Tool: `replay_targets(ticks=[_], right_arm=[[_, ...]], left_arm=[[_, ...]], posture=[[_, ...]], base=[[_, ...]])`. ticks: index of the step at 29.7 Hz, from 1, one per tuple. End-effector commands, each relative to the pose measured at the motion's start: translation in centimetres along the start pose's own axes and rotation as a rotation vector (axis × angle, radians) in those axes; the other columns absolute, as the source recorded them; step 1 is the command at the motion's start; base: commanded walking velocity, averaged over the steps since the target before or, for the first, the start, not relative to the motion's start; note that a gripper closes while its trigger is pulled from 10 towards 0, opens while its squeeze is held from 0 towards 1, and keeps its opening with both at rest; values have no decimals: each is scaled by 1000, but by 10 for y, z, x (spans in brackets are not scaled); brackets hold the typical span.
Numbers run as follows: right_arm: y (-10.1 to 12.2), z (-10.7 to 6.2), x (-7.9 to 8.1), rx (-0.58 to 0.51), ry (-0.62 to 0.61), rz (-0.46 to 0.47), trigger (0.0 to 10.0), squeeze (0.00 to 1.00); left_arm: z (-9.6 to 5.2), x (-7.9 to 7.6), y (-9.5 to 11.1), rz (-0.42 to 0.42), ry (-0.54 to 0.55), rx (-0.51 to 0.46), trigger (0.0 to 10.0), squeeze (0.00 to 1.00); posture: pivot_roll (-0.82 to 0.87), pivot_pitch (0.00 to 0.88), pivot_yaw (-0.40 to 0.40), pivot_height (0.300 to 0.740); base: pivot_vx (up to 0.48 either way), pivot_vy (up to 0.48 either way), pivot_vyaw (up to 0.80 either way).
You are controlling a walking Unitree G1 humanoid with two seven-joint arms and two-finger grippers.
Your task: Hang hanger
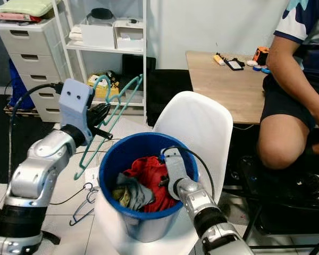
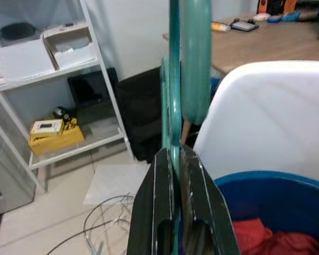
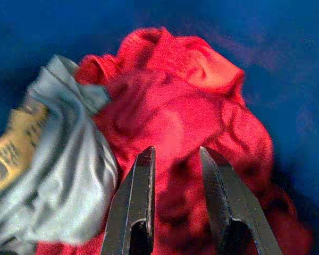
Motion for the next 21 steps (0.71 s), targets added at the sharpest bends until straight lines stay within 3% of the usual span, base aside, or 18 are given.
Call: replay_targets(ticks=[1, 9, 12, 17, 18, 19, 20, 21], right_arm=[[2, 2, 10, -4, 62, 17, 10000, 0], [7, 6, 15, -23, 79, 13, 10000, 0], [31, 7, 29, -121, 169, 18, 10000, 0], [54, 5, 37, -207, 225, 60, 10000, 0], [61, 5, 40, -228, 246, 88, 10000, 416], [61, 5, 40, -228, 246, 88, 10000, 416], [64, 5, 43, -229, 278, 133, 10000, 1000], [66, 5, 46, -227, 300, 162, 10000, 1000]], left_arm=[[-4, 3, 2, 33, -10, 2, 10000, 0], [-6, 6, 2, 49, -15, 16, 10000, 0], [-8, 7, 2, 63, -23, 28, 10000, 0], [-7, 7, 3, 69, -31, 35, 10000, 0], [-7, 7, 3, 71, -36, 38, 10000, 0], [-7, 7, 3, 71, -36, 38, 10000, 0], [-7, 7, 3, 75, -40, 43, 10000, 0], [-8, 7, 3, 77, -42, 46, 10000, 0]], posture=[[90, 241, 0, 740], [113, 249, 13, 740], [143, 262, 33, 740], [155, 272, 44, 740], [165, 278, 47, 740], [165, 278, 47, 740], [174, 284, 48, 740], [176, 285, 48, 740]], base=[[0, 0, 0], [0, 0, 0], [0, 0, 0], [0, 0, 0], [0, 0, 0], [0, 0, 0], [0, 0, 0], [0, 0, 0]])
Point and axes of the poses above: a point about 5 cm out from each wrist's last joint towards the gripper, its own z axis pointing out of the wrist towards the gripper, its own y axis along the axis of the wrist's last joint, x = y × z, the point moved 2 cm from there along z, pointing out of the wrist towards the gripper, and after that the axes turned 15 degrees about z, right-handed, at the moved point
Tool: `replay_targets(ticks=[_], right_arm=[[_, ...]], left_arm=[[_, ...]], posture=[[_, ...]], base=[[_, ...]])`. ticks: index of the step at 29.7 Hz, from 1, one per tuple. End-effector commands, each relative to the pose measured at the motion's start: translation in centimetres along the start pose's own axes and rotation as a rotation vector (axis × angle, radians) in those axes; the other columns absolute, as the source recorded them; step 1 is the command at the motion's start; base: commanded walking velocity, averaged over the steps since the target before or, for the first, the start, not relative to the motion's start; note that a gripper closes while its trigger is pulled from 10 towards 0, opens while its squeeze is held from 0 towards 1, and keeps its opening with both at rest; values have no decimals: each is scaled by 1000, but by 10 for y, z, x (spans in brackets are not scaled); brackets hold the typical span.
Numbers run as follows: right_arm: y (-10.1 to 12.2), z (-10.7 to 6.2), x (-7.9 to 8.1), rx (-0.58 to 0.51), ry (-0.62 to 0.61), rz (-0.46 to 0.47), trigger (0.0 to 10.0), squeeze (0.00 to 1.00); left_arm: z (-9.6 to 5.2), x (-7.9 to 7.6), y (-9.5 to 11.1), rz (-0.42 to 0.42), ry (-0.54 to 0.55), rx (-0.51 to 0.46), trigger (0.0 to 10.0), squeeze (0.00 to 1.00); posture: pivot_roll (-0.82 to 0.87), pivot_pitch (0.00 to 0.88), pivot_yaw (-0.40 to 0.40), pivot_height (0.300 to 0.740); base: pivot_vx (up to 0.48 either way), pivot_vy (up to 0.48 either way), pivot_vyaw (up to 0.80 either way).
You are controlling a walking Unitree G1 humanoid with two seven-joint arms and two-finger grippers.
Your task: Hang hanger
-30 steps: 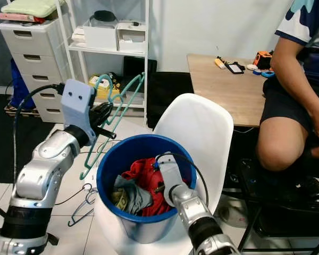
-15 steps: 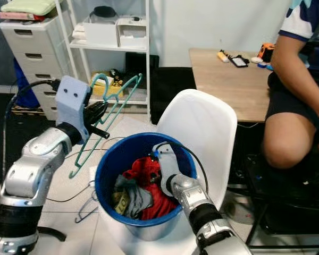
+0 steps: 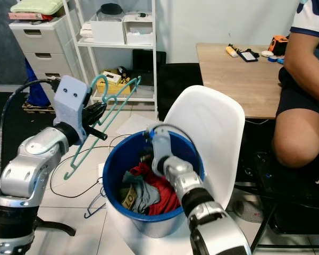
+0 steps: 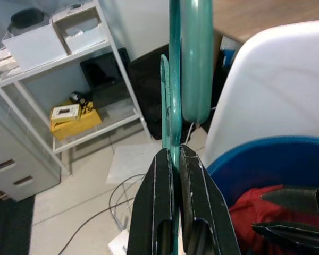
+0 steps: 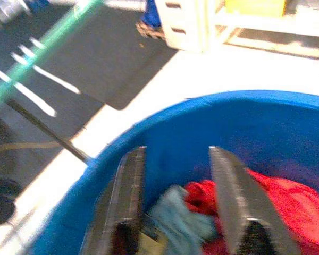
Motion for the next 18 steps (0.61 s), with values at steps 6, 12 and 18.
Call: replay_targets(ticks=[6, 12, 18], right_arm=[[-33, 4, 4, 149, -24, -13, 10000, 1000], [-52, 1, -3, 243, -98, -147, 10000, 0], [-67, -7, -15, 333, -146, -217, 10000, 0]], left_arm=[[-11, 9, 0, 40, 2, 29, 10000, 0], [-16, 12, 0, 51, 10, 45, 10000, 0], [-18, 11, 0, 53, 6, 51, 10000, 0]], posture=[[218, 309, 34, 740], [229, 318, 33, 740], [227, 327, 39, 740]], base=[[0, 0, 0], [0, 0, 0], [0, 0, 0]])
Point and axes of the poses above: a point about 5 cm out from each wrist's last joint towards the gripper, its own z axis pointing out of the wrist towards the gripper, its own y axis along the axis of the wrist's last joint, x = y × z, the point moved 2 cm from there along z, pointing out of the wrist towards the gripper, and after that the axes turned 15 degrees about z, right-handed, at the moved point
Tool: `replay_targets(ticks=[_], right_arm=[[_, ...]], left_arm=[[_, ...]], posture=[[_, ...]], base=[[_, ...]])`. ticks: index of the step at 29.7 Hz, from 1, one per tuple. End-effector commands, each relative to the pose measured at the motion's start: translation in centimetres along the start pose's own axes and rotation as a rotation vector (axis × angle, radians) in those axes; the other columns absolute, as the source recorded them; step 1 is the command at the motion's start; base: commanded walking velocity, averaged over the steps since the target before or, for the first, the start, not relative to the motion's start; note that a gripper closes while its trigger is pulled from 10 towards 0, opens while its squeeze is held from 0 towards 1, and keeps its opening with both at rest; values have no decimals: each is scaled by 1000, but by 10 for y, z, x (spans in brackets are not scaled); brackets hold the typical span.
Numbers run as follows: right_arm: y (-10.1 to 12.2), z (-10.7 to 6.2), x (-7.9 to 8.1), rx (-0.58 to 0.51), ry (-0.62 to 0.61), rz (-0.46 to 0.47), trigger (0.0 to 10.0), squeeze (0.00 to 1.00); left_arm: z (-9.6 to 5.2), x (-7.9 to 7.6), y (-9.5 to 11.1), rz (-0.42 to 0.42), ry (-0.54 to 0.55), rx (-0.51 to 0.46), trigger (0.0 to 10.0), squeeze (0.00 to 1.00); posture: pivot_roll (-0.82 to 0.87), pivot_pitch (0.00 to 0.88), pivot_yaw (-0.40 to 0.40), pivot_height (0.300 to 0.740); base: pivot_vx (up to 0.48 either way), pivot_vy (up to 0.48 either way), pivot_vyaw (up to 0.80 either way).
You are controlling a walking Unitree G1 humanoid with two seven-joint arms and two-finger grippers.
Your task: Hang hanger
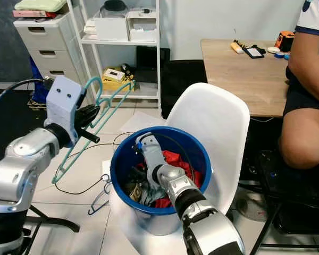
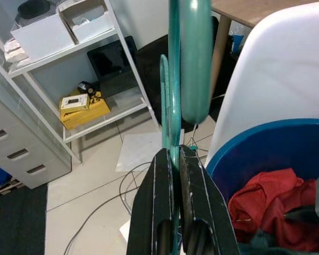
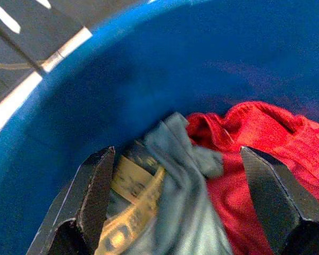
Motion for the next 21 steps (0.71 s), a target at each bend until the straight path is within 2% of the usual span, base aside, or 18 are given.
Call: replay_targets(ticks=[1, 3, 5, 10, 11, 13, 14, 17, 18, 21], right_arm=[[-17, 0, -2, 63, -6, 0, 10000, 0], [-22, -1, -2, 87, 19, 0, 10000, 0], [-28, -3, 1, 119, 96, 1, 10000, 0], [-28, -3, 10, 117, 190, 13, 10000, 0], [-26, -3, 16, 106, 254, 45, 10000, 0], [-26, -3, 16, 106, 254, 45, 10000, 0], [-25, -3, 22, 97, 308, 75, 10000, 0], [-25, -3, 25, 96, 327, 104, 10000, 0], [-29, -2, 22, 118, 280, 90, 10000, 0], [-46, -3, 5, 212, 99, -111, 10000, 0]], left_arm=[[-5, 3, -4, 17, 2, 19, 10000, 0], [-4, 3, -3, 18, -2, 20, 10000, 0], [-3, 3, -2, 18, -6, 19, 10000, 0], [-3, 3, -1, 19, -8, 21, 10000, 0], [-3, 3, -1, 19, -8, 21, 10000, 0], [-3, 3, -1, 19, -8, 21, 10000, 0], [-4, 3, -1, 21, -9, 23, 10000, 0], [-4, 3, -1, 23, -9, 25, 10000, 0], [-5, 4, -1, 25, -9, 27, 10000, 0], [-4, 2, -1, 23, -15, 28, 10000, 0]], posture=[[227, 327, 39, 740], [226, 330, 43, 740], [220, 335, 46, 740], [224, 337, 47, 740], [228, 338, 49, 740], [228, 338, 49, 740], [232, 339, 52, 740], [232, 340, 53, 740], [230, 339, 54, 740], [217, 337, 57, 740]], base=[[0, 0, 0], [0, 0, 0], [0, 0, 0], [0, 0, 0], [0, 0, 0], [0, 0, 0], [0, 0, 0], [0, 0, 0], [0, 0, 0], [0, 0, 0]])
Point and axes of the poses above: a point about 5 cm out from each wrist's last joint towards the gripper, its own z axis pointing out of the wrist towards the gripper, its own y axis along the axis of the wrist's last joint, x = y × z, the point moved 2 cm from there along z, pointing out of the wrist towards the gripper, and after that the axes turned 15 degrees about z, right-handed, at the moved point
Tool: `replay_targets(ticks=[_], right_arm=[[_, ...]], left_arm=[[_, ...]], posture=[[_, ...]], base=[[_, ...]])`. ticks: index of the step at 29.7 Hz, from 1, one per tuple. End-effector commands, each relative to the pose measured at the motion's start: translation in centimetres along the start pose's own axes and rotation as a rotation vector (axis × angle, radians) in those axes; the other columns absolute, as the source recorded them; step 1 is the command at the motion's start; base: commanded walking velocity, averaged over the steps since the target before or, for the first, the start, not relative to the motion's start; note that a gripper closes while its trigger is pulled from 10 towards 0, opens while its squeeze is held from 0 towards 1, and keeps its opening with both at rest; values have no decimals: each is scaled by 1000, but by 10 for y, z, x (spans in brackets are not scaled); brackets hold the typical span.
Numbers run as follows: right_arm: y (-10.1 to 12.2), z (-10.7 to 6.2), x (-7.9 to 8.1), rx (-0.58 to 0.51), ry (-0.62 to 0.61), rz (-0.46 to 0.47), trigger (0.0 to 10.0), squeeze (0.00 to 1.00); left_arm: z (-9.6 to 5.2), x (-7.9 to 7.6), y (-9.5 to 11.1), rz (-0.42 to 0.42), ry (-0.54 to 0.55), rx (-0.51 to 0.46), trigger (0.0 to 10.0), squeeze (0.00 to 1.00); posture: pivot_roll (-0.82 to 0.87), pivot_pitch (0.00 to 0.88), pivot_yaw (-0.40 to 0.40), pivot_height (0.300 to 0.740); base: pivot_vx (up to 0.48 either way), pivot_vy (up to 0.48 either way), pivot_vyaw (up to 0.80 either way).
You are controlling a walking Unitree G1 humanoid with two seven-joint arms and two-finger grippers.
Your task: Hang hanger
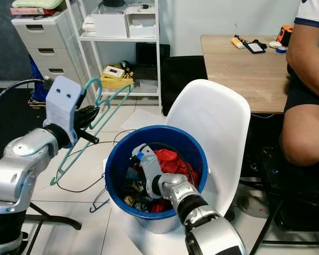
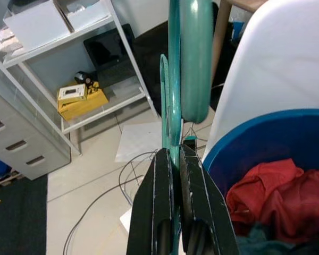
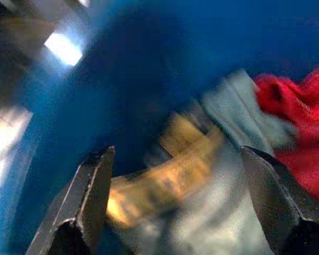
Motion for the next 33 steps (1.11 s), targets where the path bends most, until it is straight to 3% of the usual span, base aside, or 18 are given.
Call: replay_targets(ticks=[1, 6, 16, 17, 20, 21, 31, 33], right_arm=[[-20, 0, -7, 88, -73, -76, 10000, 0], [-32, 0, -7, 159, -67, -228, 10000, 0], [-37, 0, -6, 168, -58, -251, 10000, 0], [-37, 0, -6, 161, -57, -242, 9569, 0], [-37, 0, -6, 161, -57, -242, 9569, 0], [-36, 0, -7, 146, -69, -221, 0, 0], [-23, -5, -19, 43, -135, -41, 0, 0], [-23, -5, -19, 43, -135, -41, 0, 0]], left_arm=[[-2, 1, 1, 21, -7, 0, 10000, 0], [0, -1, 2, 15, -11, -5, 10000, 0], [-2, 1, 1, 17, -4, -2, 10000, 0], [-2, 1, 1, 17, -3, -1, 10000, 0], [-2, 1, 1, 17, -3, -1, 10000, 0], [-2, 1, 1, 17, -3, 0, 10000, 0], [-1, 0, 3, 13, -2, -9, 10000, 0], [-1, 0, 3, 13, -2, -9, 10000, 0]], posture=[[211, 333, 59, 740], [213, 329, 59, 740], [217, 324, 54, 740], [220, 323, 53, 740], [220, 323, 53, 740], [219, 320, 55, 740], [208, 310, 54, 740], [208, 310, 54, 740]], base=[[0, 0, 0], [0, 0, 0], [0, 0, 0], [0, 0, 0], [0, 0, 0], [0, 0, 0], [0, 0, 0], [0, 0, 0]])
Point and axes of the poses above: a point about 5 cm out from each wrist's last joint towards the gripper, its own z axis pointing out of the wrist towards the gripper, its own y axis along the axis of the wrist's last joint, x = y × z, the point moved 2 cm from there along z, pointing out of the wrist towards the gripper, and after that the axes turned 15 degrees about z, right-handed, at the moved point
